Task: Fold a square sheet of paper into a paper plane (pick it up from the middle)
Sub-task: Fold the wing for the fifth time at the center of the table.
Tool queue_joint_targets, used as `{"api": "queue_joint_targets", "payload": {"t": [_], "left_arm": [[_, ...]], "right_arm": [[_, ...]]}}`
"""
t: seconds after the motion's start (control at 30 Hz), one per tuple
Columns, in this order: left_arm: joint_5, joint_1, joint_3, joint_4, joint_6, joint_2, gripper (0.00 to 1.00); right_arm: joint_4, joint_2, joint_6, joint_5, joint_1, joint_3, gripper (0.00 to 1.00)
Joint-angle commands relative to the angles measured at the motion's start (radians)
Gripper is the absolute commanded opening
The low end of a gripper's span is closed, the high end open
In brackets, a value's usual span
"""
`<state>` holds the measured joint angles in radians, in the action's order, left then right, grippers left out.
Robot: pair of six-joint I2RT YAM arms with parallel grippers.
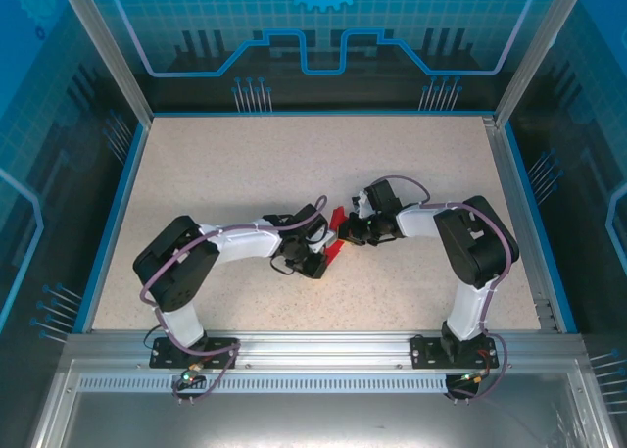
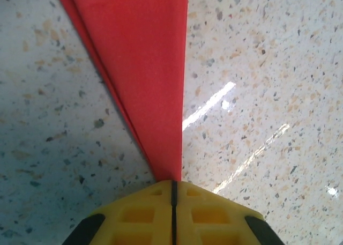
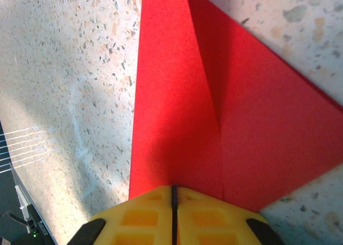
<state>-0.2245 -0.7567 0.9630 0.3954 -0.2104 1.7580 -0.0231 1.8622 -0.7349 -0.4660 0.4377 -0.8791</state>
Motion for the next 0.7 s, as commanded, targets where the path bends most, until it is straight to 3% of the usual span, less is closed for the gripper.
{"api": "queue_joint_targets", "payload": {"t": [0.0, 0.23, 0.47, 0.67], "left_arm": [[-0.035, -0.02, -0.066, 0.178, -0.018, -0.005, 0.08], [-0.084, -0.018, -0.069, 0.196, -0.046, -0.07, 0.07], [-0.099, -0.009, 0.03, 0.096, -0.114, -0.144, 0.08], [-0.1, 0.036, 0.108, -0.051, -0.154, -0.06, 0.07]], "right_arm": [[0.081, 0.112, 0.03, 0.14, 0.009, 0.043, 0.08], [0.074, 0.098, 0.029, 0.13, 0.01, 0.051, 0.08], [0.065, 0.073, 0.025, 0.116, 0.012, 0.059, 0.08], [0.045, 0.054, 0.01, 0.093, 0.012, 0.067, 0.09]]}}
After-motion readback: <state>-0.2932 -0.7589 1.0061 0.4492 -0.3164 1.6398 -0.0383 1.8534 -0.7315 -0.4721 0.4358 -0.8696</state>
